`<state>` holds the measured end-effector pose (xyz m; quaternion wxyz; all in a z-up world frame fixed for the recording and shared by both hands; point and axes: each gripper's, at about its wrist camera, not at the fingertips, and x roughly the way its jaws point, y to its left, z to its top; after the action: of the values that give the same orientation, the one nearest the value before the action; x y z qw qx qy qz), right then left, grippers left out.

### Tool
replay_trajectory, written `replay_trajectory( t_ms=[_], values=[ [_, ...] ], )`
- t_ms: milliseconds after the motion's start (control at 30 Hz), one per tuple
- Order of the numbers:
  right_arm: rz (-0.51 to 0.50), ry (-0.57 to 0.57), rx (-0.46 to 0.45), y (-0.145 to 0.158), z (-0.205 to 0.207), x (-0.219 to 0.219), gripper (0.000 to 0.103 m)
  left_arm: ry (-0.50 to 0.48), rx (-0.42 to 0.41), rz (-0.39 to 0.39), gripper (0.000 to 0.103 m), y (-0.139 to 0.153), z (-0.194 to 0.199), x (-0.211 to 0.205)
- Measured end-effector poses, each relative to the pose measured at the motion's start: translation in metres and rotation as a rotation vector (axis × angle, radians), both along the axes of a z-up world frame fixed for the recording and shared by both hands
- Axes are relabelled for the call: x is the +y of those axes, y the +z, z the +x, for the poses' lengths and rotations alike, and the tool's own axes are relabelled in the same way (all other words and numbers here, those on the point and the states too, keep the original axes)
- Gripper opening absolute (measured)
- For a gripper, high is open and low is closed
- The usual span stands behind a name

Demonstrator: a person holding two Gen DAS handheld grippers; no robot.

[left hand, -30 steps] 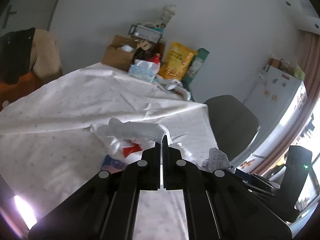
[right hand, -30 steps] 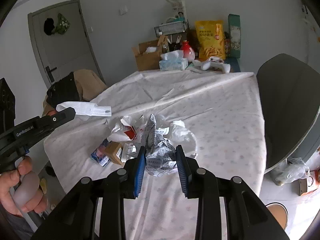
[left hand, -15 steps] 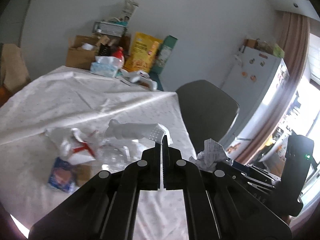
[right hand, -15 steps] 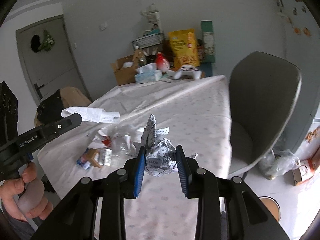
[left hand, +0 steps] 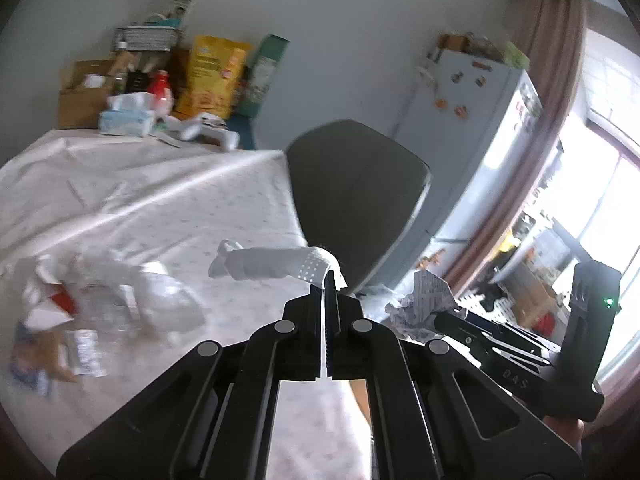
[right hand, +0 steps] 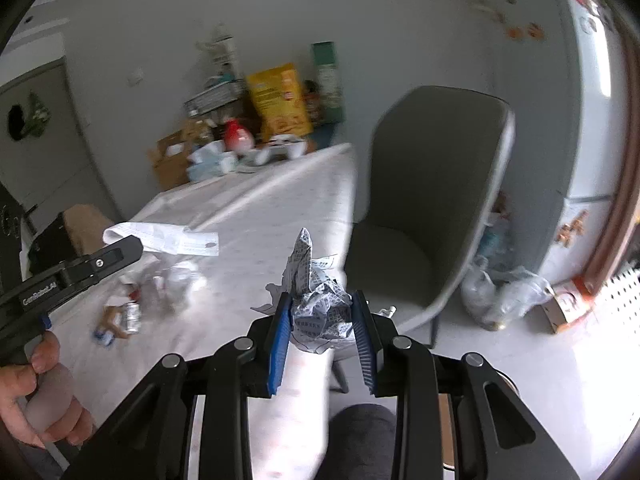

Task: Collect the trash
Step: 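Lift the foil wrapper with the right gripper and carry it over the bin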

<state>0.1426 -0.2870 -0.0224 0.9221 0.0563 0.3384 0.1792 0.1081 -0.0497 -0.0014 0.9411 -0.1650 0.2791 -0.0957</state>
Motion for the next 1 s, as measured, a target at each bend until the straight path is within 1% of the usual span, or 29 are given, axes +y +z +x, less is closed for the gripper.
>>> replay_trajectory(
  t_ms=[200,367,600,1000],
  values=[
    [-0.013,-0.096,0.027,-0.017,0.004,-0.041,0.03,-0.089,0.041,0.007,0.002,-0.012,0.023,-0.043],
    [-0.02,-0.167,0.073,-0.039,0.009,-0.073,0.03,-0.153,0.081,0.014,0.002,-0.026,0.041,-0.079],
    [0.014,-0.259,0.133,-0.07,0.017,-0.118,0.03,-0.214,0.151,0.038,0.002,-0.051,0.062,-0.115],
    [0.061,-0.361,0.236,-0.129,0.035,-0.173,0.031,-0.306,0.249,0.092,0.002,-0.086,0.098,-0.172]
  ],
)
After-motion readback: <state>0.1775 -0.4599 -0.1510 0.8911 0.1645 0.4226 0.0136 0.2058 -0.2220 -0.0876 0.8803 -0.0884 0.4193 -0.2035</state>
